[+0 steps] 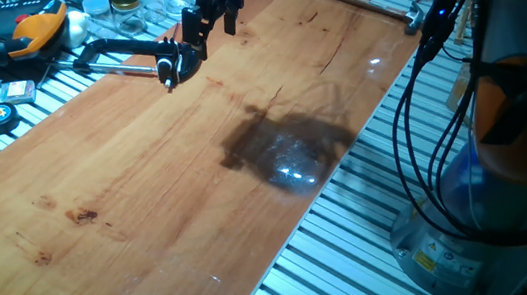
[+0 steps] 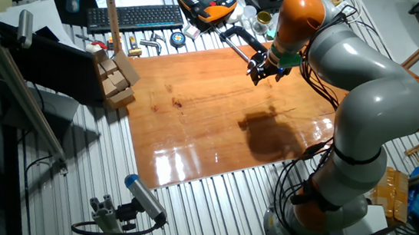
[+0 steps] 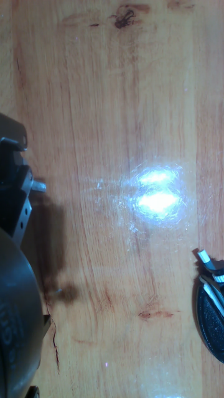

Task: Sharpen the pencil with a pencil sharpener

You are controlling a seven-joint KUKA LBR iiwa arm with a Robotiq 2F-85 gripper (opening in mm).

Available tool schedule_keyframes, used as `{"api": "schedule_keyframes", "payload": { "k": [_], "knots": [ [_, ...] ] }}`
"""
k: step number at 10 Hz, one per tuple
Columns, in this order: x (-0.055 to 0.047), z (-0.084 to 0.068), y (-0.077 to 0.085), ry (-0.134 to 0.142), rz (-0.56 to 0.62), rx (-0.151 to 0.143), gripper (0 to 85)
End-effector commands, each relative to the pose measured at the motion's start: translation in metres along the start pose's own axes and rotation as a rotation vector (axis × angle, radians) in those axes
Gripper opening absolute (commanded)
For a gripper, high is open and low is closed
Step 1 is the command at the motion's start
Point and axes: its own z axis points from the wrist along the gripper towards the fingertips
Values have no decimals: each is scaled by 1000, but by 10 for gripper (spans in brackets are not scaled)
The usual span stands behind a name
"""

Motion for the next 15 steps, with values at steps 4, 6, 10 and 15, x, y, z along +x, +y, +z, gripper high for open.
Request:
{"api": "schedule_keyframes", "payload": {
  "k": [4,6,10,15],
  "knots": [
    [-1,-5,-1,16,-51,13,0],
    [-1,-4,0,13,-51,13,0],
    [-1,-3,0,-1,-47,17,0],
    [-2,-1,0,15,-35,-42,0]
  ]
}}
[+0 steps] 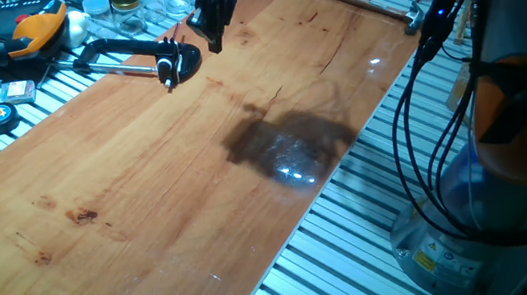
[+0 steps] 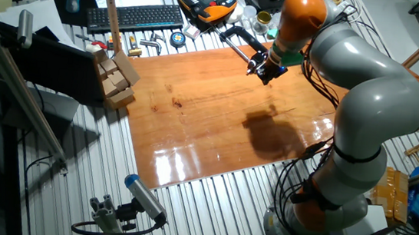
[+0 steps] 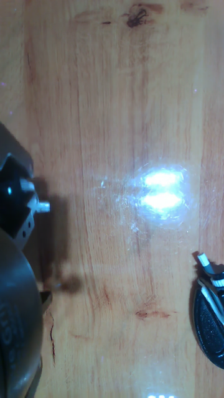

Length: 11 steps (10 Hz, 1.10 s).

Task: Sharpen the pencil with a pencil sharpener

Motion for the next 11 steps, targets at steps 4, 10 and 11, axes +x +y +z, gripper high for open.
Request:
{"api": "schedule_keyframes", "payload": {
  "k": [4,10,11],
  "knots": [
    [-2,5,0,-12,20,12,0],
    [-12,27,-1,-82,104,58,0],
    [-13,28,-1,-83,118,60,0]
  ]
}}
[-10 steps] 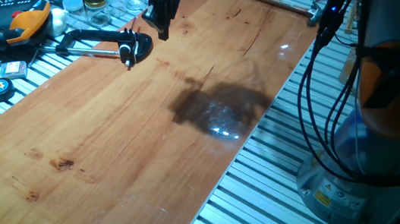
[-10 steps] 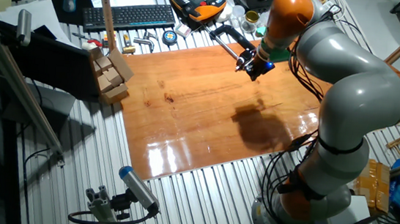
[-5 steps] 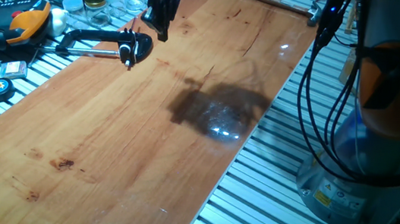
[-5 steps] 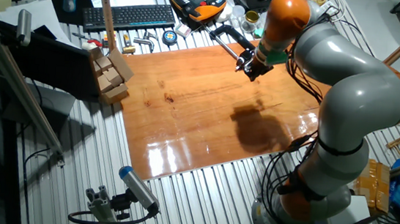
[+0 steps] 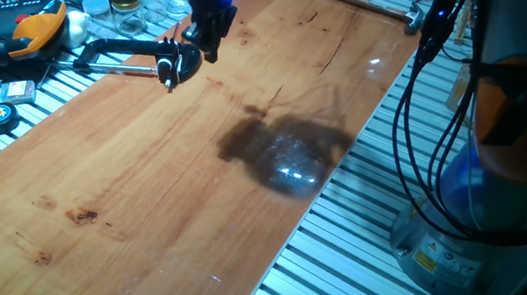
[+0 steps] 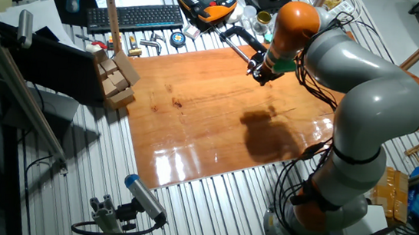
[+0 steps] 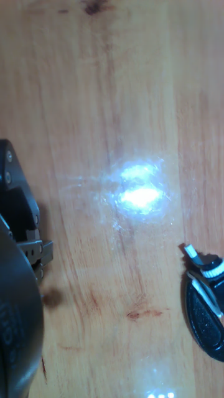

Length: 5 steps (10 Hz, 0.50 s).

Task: Sharpen the pencil with a pencil sharpener

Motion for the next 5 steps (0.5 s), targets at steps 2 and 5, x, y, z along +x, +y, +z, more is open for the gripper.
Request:
{"api": "schedule_keyframes", "payload": {
  "k": [2,5],
  "knots": [
    [-1,2,1,1,34,0,0],
    [-12,-2,3,32,118,1,0]
  ]
}}
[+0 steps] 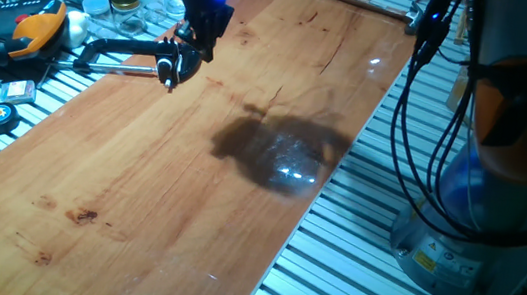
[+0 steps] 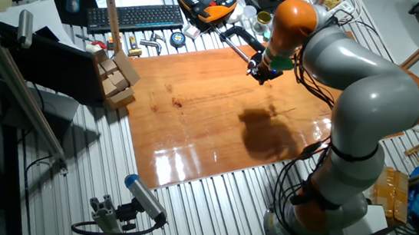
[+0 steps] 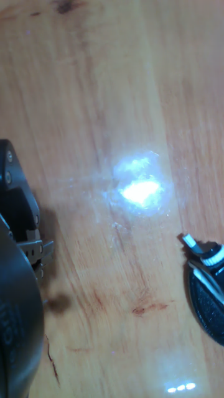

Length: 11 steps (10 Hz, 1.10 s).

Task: Sharpen the pencil with a pencil sharpener

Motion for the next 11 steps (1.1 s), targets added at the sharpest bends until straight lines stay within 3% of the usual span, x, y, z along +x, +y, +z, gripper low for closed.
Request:
{"api": "schedule_keyframes", "payload": {
  "k": [1,4,5,7,11],
  "knots": [
    [-3,2,2,1,31,2,0],
    [-18,9,13,-30,78,35,0],
    [-20,10,14,-28,83,15,0],
    [-19,10,15,-42,100,20,0],
    [-21,14,18,-28,156,1,0]
  ]
}}
